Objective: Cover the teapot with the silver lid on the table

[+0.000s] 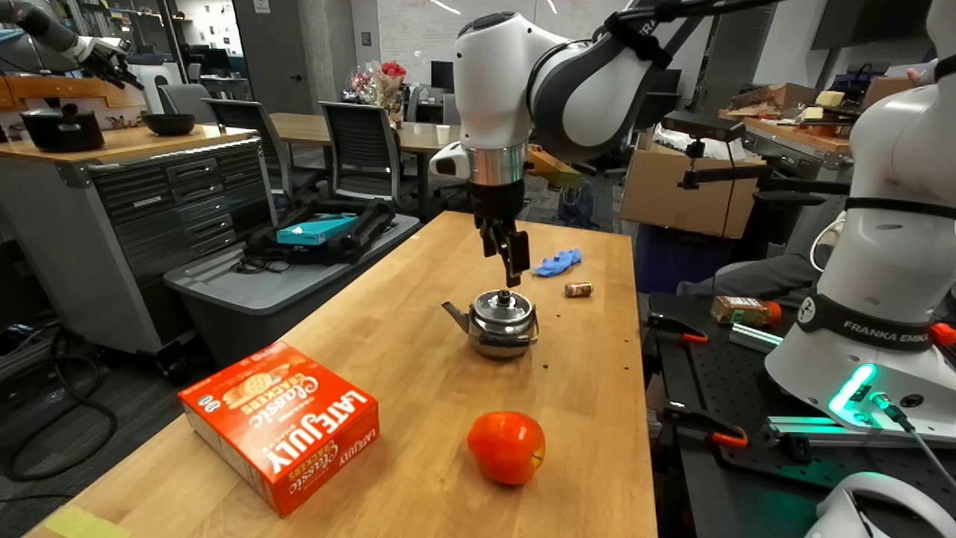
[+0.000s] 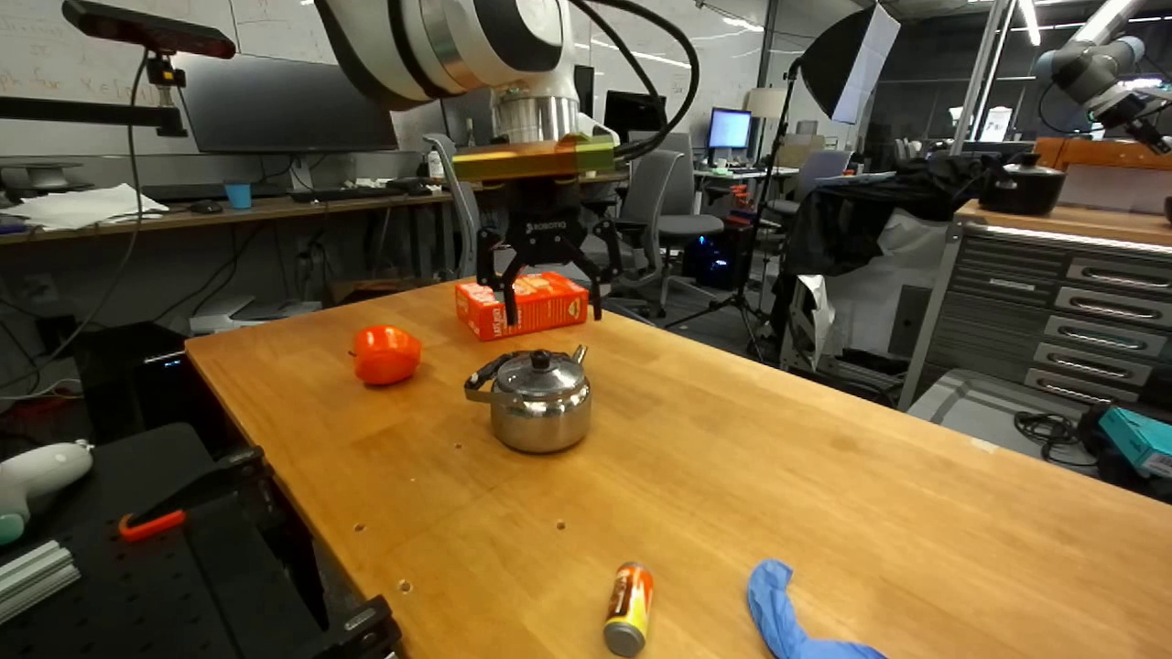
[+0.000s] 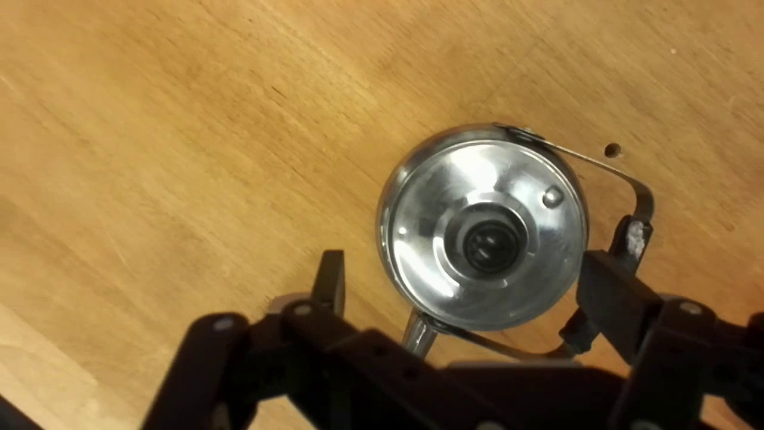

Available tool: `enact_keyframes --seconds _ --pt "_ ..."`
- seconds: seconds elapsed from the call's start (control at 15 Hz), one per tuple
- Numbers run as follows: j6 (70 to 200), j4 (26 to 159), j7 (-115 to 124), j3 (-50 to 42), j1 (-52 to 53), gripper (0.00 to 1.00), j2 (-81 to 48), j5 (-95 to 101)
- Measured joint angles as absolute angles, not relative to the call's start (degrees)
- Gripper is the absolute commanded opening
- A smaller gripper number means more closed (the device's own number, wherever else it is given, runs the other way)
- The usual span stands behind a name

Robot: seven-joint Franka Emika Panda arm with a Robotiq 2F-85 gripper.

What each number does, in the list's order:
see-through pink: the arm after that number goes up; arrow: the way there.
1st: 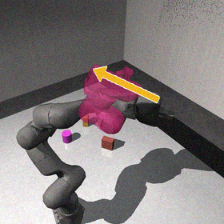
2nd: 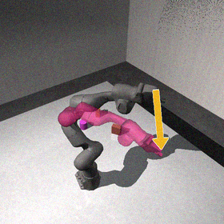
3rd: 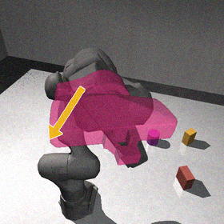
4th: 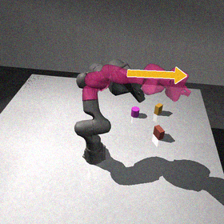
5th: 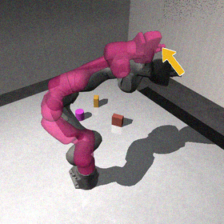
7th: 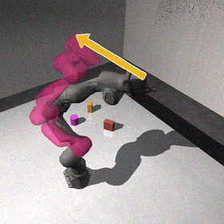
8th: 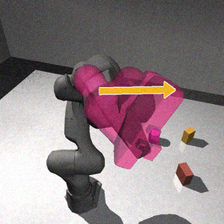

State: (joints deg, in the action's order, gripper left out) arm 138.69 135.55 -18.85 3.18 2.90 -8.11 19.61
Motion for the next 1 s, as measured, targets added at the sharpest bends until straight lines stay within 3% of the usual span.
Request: enact_keyframes --seconds 1.0 --pt "135.99 135.13 -12.33 1.22 1.44 1.0 2.43 -1.87"
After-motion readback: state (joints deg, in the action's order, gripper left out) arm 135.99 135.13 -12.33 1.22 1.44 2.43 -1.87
